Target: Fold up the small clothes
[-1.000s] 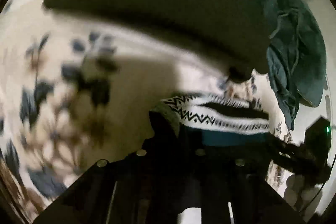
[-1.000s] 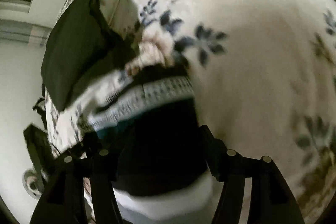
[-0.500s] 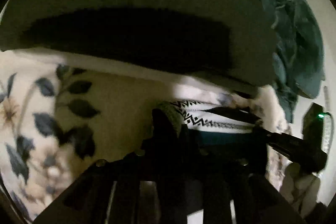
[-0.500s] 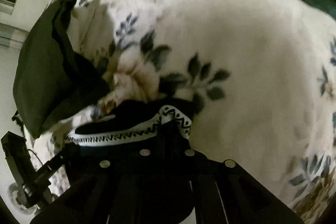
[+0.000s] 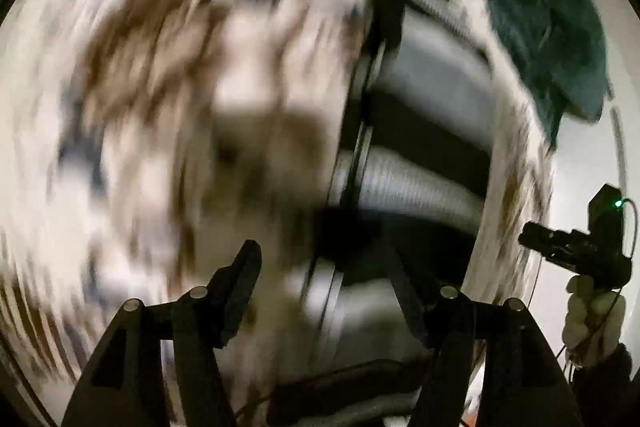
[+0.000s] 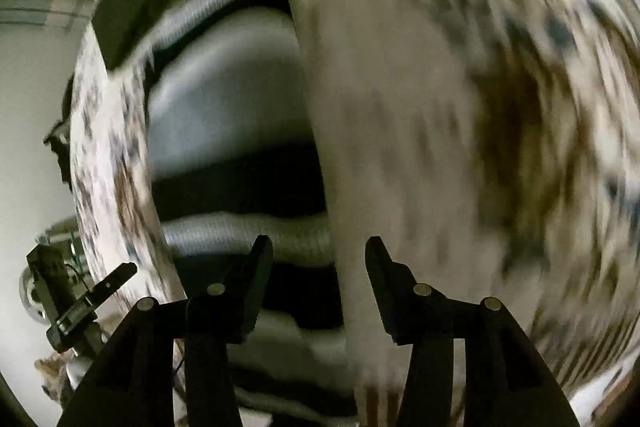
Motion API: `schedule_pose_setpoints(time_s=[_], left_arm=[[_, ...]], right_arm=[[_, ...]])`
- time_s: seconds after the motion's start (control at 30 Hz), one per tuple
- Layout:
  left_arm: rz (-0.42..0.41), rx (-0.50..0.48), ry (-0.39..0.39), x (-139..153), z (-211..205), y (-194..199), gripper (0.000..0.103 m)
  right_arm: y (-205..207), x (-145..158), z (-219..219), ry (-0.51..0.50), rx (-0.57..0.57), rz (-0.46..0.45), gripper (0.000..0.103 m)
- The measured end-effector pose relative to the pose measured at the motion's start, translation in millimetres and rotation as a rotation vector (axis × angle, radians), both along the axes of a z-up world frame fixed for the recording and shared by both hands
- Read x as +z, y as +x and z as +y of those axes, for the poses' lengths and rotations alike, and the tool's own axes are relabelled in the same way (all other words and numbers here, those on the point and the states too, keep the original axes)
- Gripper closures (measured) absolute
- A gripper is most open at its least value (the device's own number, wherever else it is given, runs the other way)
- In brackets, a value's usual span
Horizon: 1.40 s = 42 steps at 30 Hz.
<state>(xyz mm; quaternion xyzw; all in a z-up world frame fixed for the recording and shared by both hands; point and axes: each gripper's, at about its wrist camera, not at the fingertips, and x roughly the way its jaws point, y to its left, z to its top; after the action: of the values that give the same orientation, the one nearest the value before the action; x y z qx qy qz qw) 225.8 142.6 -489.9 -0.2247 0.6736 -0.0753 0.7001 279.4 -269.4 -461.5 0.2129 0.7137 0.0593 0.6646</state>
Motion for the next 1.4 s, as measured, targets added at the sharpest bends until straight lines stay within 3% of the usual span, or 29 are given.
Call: schedule_pose_setpoints(time_s=[0.17,0.3,0.37,0.4,0.5,0.6,0.7,0.77,0.83,0.87,0.9,0.93,0.97,1.03,1.17,1.23,1.4], left_arm=[[0.108,0.046,-0.014,-27.1,-13.9,-83.7,0.041],[0.095,0.057,-0.012,-47.7,-25.7,-111.3,0.045],[0.065,0.096,-0.033,-51.6,-27.5,-121.8,0.091],[0.050,0.106,-0.030,-51.1,-27.7,-125.3,0.091],[-0.010,0.151,-0.028,-37.1,-26.4,-133.6,0.094],[-0.044,0.174,-0.028,-22.7,-19.9,-142.8,0.095],[-0.013,0.160,-0.001,-30.0,-8.5,-148.7,0.100],[0.030,0.146,-0.036,-44.6,-4.4,-150.6,0.096],[0.026,0.151,-0.081,-40.6,1.7,-152.1,0.093],[0.027,0.149,-0.074,-38.0,6.1,-151.6,0.076],[0.024,0.149,-0.072,-36.2,9.6,-151.1,0.063],[0.015,0.154,-0.094,-35.6,17.0,-153.2,0.033],[0.008,0.165,-0.115,-37.5,18.2,-154.5,0.025],[0.019,0.161,-0.165,-48.3,21.4,-158.5,0.025],[0.082,0.080,-0.194,-80.9,7.0,-167.5,0.025],[0.062,0.058,-0.192,-83.5,2.2,-166.6,0.018],[0.060,0.066,-0.215,-78.8,-7.4,-164.7,0.017]], right_arm=[[-105.3,-36.5,9.8,0.051,-0.018,0.126,0.053],[-164.8,-71.1,23.7,0.062,-0.003,0.191,0.052],[-185.9,-89.6,31.5,0.082,-0.004,0.219,0.052],[-195.2,-96.2,34.2,0.099,-0.009,0.229,0.053],[-215.6,-104.5,38.7,0.150,-0.050,0.207,0.096],[-221.7,-93.4,42.1,0.107,-0.045,0.158,0.097],[-224.0,-83.5,36.1,0.059,-0.026,0.151,0.097],[-222.9,-91.1,37.6,0.054,0.006,0.170,0.096],[-218.8,-94.4,39.1,0.072,0.015,0.184,0.091],[-216.5,-93.5,41.0,0.085,0.014,0.183,0.087],[-215.6,-90.5,40.2,0.101,0.016,0.178,0.070],[-214.3,-88.4,39.4,0.117,0.013,0.172,0.048],[-215.4,-86.3,35.9,0.139,0.002,0.167,0.042],[-223.6,-91.6,28.5,0.188,-0.016,0.186,0.041],[-235.9,-117.4,30.1,0.277,-0.035,0.242,0.040],[-237.3,-131.9,38.0,0.319,-0.054,0.243,0.040],[-241.5,-140.4,38.1,0.407,-0.080,0.241,0.038]])
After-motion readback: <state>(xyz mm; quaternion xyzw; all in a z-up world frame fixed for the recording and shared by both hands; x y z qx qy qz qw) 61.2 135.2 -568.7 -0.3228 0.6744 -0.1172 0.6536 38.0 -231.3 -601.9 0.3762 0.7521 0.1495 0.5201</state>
